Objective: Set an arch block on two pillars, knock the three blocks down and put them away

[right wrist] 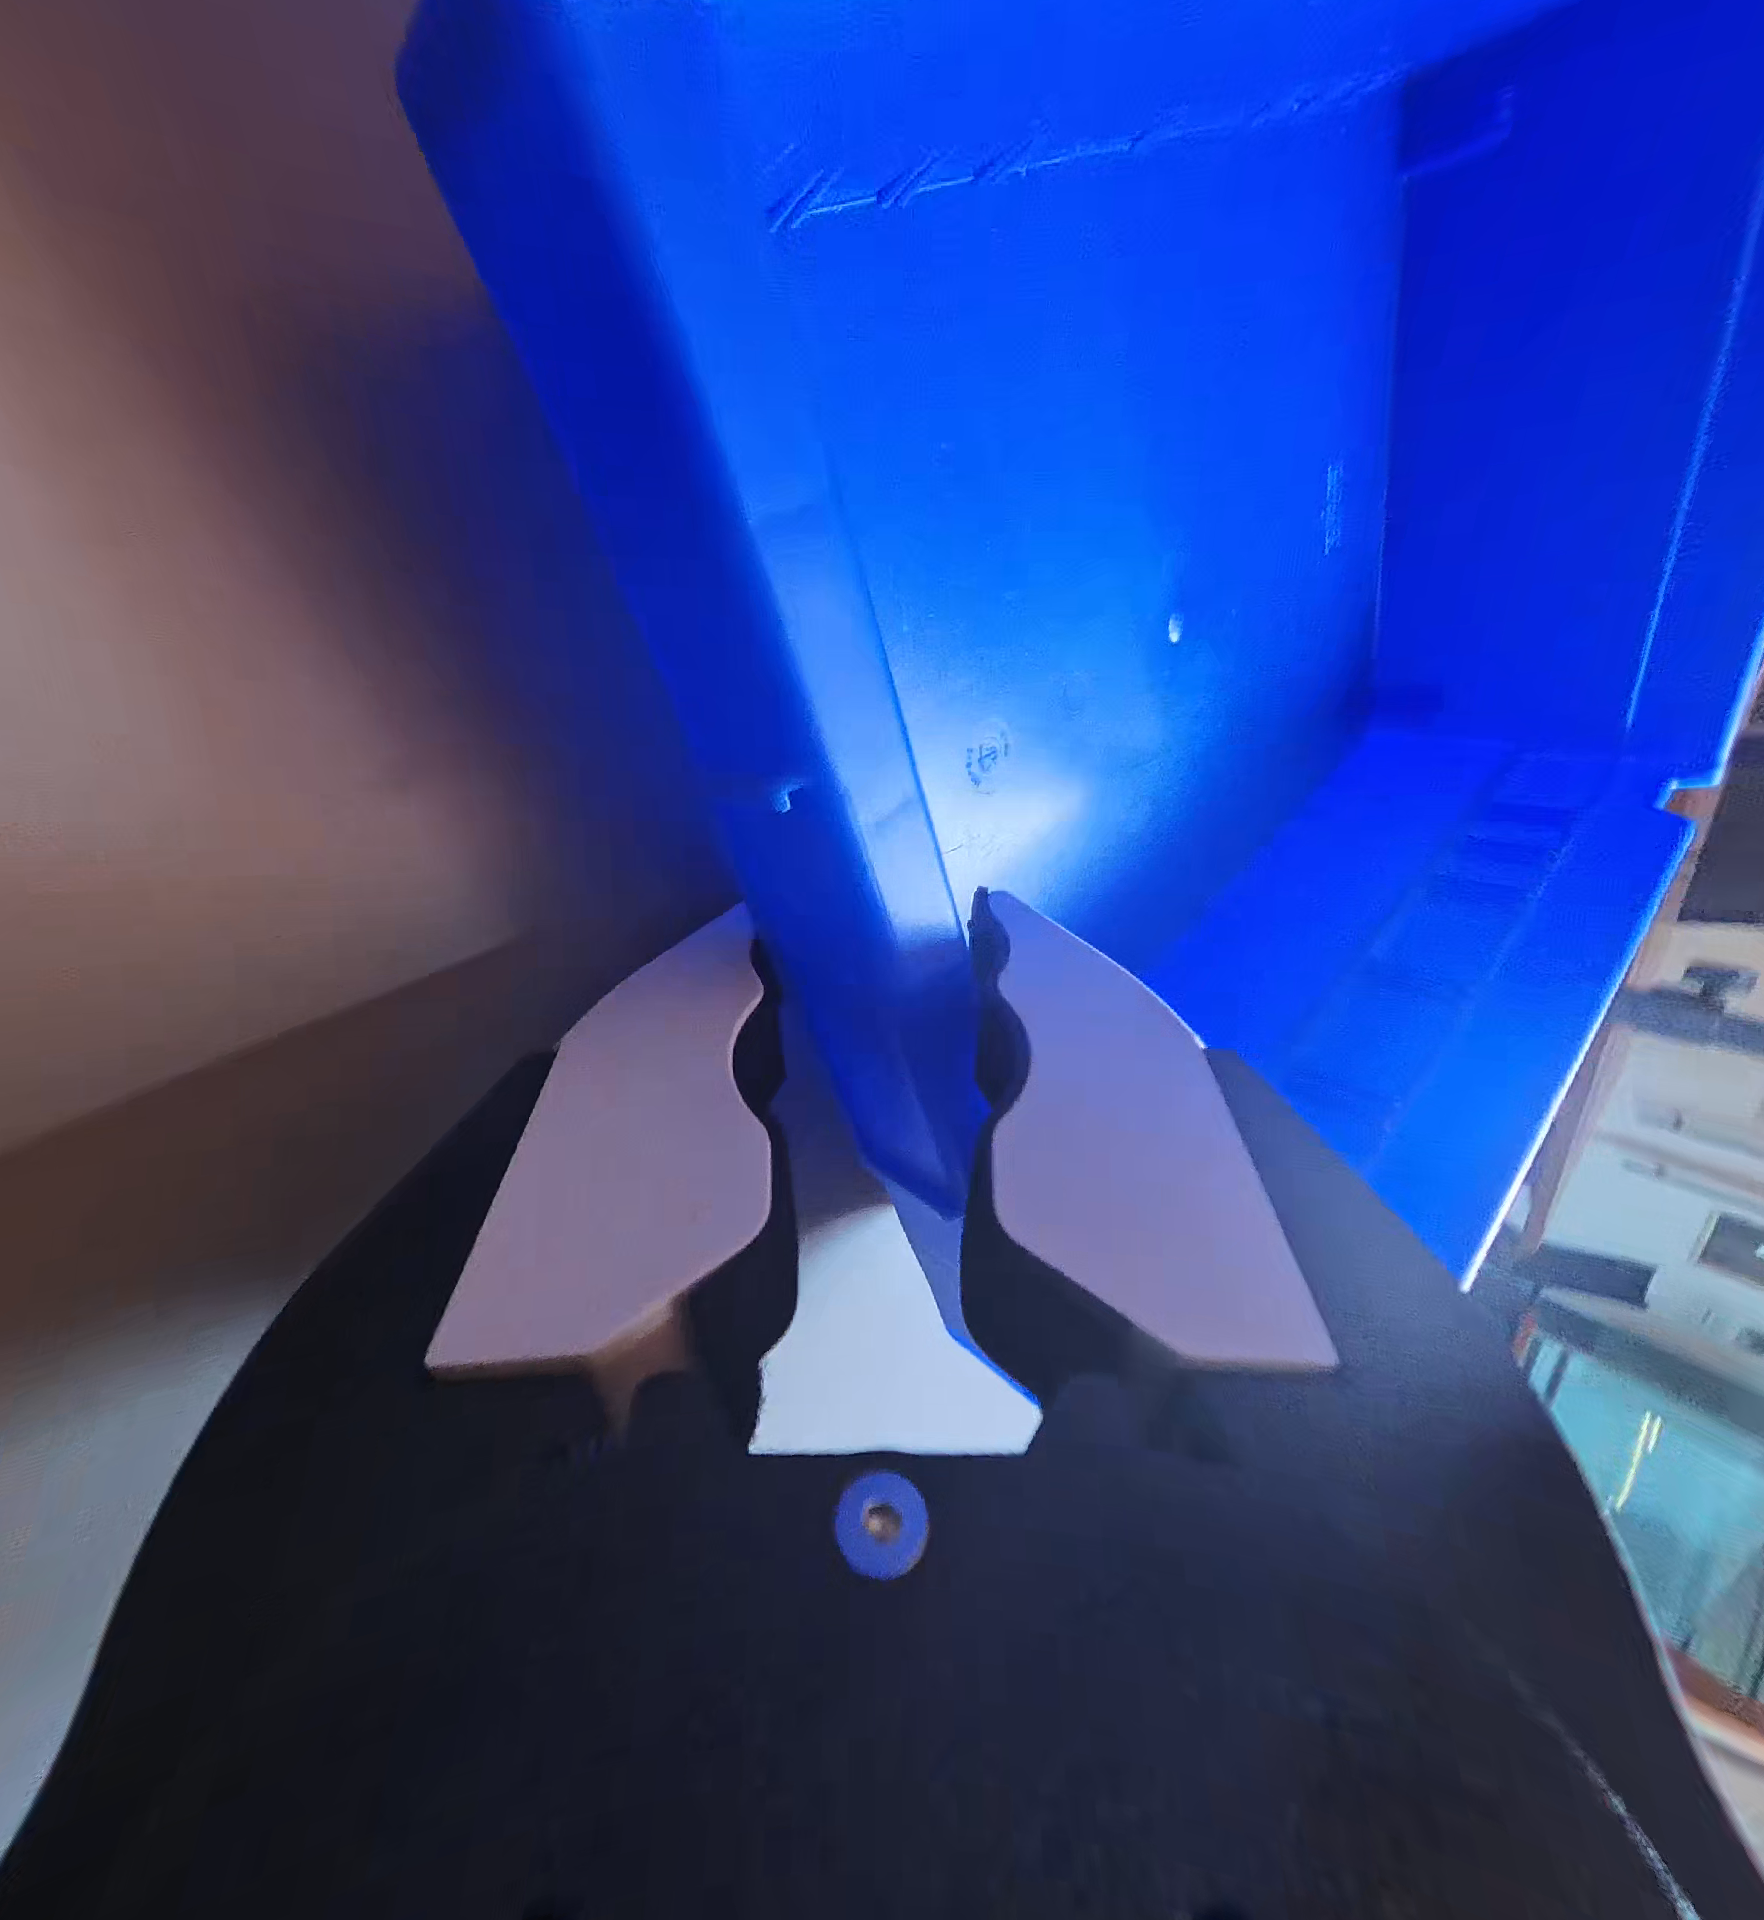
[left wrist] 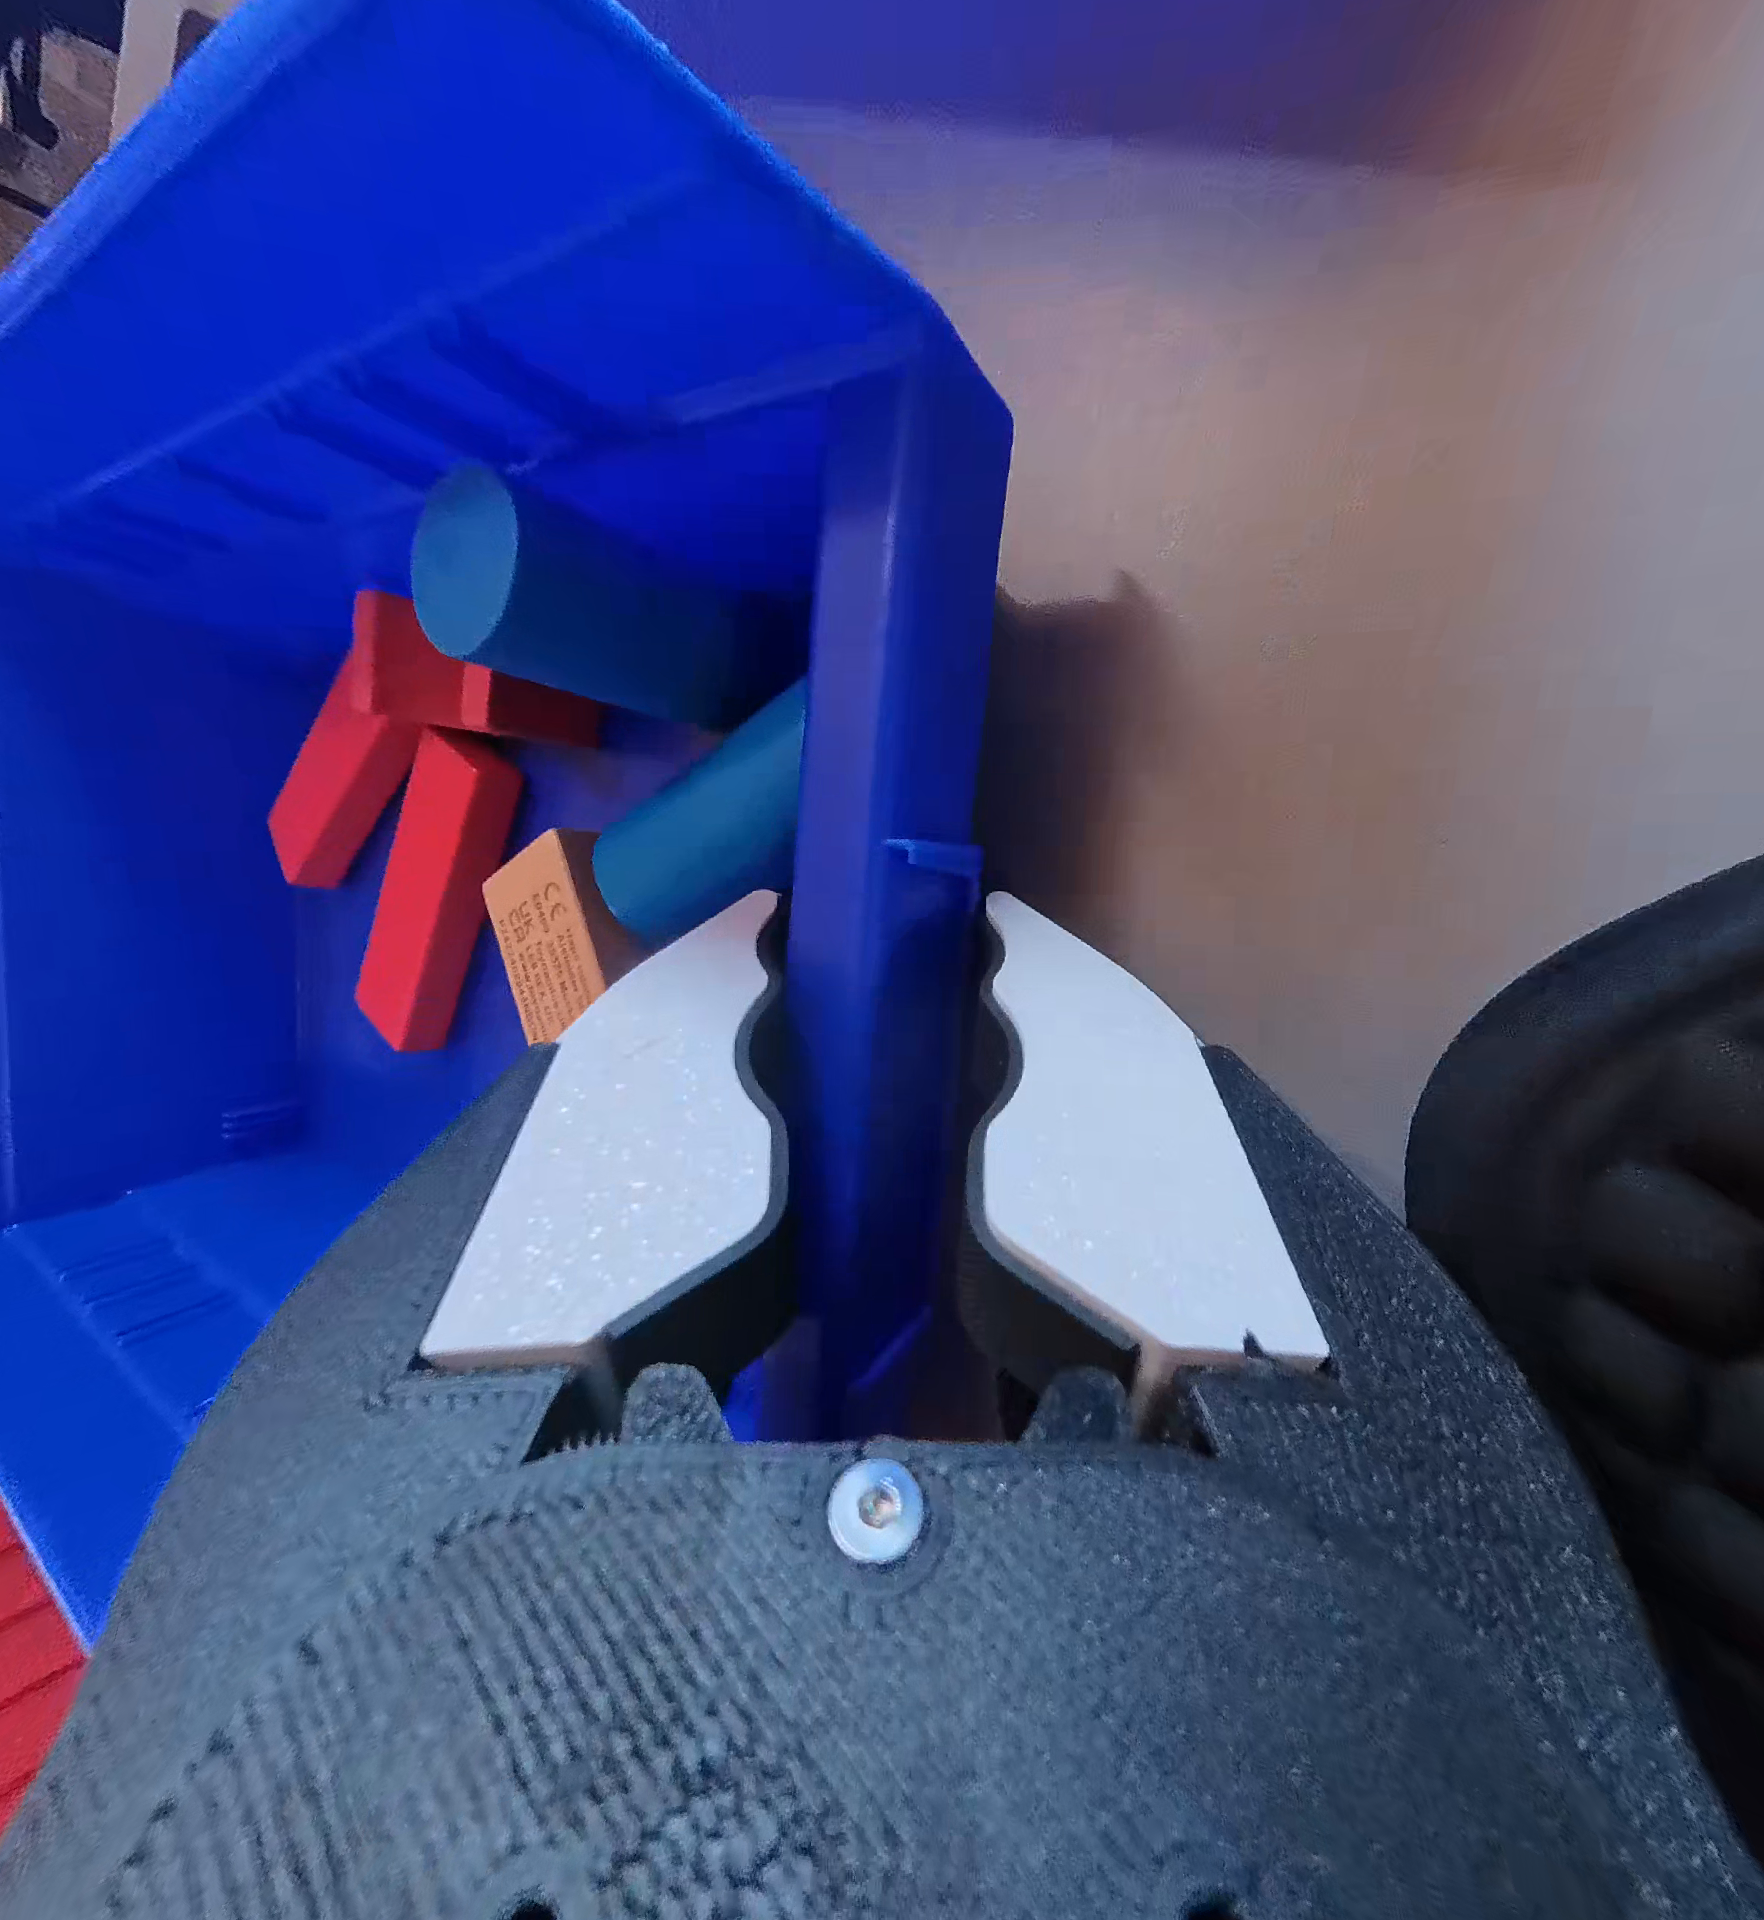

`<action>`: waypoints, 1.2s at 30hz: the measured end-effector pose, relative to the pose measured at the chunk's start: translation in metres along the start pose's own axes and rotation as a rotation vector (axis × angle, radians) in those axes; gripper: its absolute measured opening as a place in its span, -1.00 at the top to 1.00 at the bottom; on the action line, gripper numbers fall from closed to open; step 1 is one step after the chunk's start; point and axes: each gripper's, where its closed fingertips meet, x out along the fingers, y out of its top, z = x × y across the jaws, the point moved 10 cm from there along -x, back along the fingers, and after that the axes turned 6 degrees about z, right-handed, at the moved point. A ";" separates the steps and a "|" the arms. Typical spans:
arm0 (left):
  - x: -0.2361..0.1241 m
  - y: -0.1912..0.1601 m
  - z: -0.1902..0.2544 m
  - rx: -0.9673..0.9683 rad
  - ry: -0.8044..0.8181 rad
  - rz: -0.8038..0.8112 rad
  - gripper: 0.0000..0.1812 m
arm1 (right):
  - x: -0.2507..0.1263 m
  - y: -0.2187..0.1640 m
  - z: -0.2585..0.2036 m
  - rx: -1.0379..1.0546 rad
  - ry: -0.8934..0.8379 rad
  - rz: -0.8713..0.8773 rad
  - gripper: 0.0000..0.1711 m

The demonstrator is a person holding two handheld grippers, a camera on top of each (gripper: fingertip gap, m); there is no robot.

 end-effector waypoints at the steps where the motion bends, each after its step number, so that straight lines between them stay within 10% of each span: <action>1: 0.000 -0.001 0.000 -0.005 -0.005 0.008 0.63 | -0.004 -0.008 -0.001 0.022 -0.004 -0.023 0.60; 16: 0.027 0.002 -0.040 -0.061 -0.124 0.028 0.66 | 0.032 -0.130 0.068 0.218 -0.229 -0.094 0.63; 36: 0.032 -0.027 -0.064 -0.126 -0.023 0.062 0.58 | 0.017 -0.129 0.048 0.125 -0.214 0.070 0.61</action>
